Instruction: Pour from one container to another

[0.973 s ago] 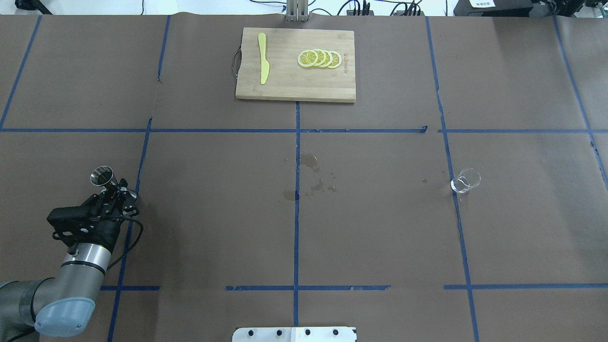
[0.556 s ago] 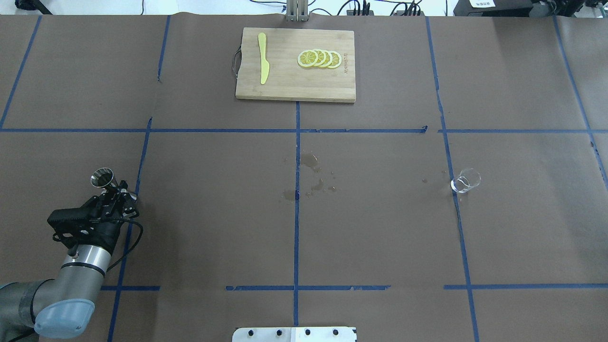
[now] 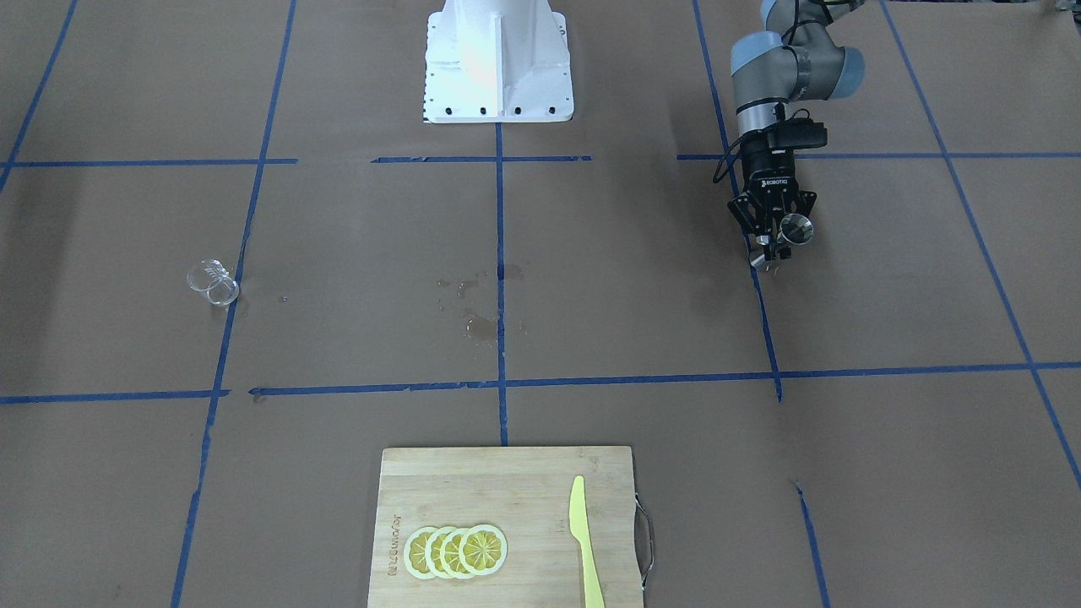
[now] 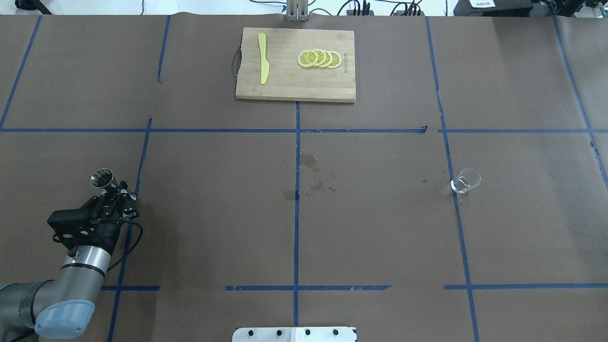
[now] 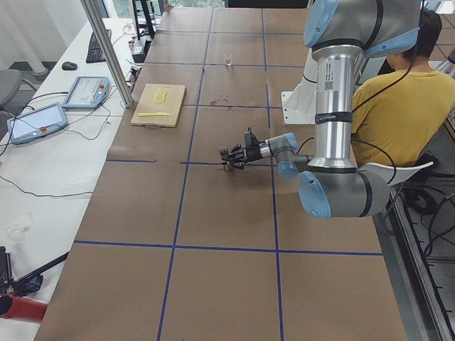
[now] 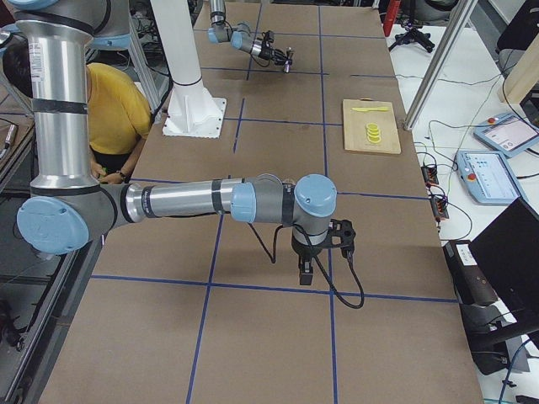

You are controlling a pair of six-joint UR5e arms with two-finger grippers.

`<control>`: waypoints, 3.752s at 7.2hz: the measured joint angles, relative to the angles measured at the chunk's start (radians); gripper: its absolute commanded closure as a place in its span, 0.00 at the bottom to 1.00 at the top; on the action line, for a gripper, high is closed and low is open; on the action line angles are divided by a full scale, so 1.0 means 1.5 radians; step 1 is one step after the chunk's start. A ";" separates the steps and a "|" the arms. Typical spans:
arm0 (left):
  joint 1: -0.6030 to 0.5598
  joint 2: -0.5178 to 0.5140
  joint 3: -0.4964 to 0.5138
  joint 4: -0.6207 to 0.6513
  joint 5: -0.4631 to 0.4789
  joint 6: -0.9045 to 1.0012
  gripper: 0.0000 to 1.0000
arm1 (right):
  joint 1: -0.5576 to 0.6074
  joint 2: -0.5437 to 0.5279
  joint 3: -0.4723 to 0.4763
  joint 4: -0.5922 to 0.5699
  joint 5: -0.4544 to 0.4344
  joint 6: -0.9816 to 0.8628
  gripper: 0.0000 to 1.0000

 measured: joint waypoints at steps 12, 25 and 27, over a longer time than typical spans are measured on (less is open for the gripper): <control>0.003 0.000 0.009 -0.012 0.019 0.000 0.63 | 0.003 -0.004 0.002 0.001 0.000 -0.001 0.00; 0.007 0.009 0.006 -0.026 0.048 0.003 0.00 | 0.003 -0.005 0.002 0.001 0.000 -0.001 0.00; 0.007 0.011 0.003 -0.054 0.090 0.008 0.00 | 0.004 -0.005 0.002 0.001 0.000 -0.001 0.00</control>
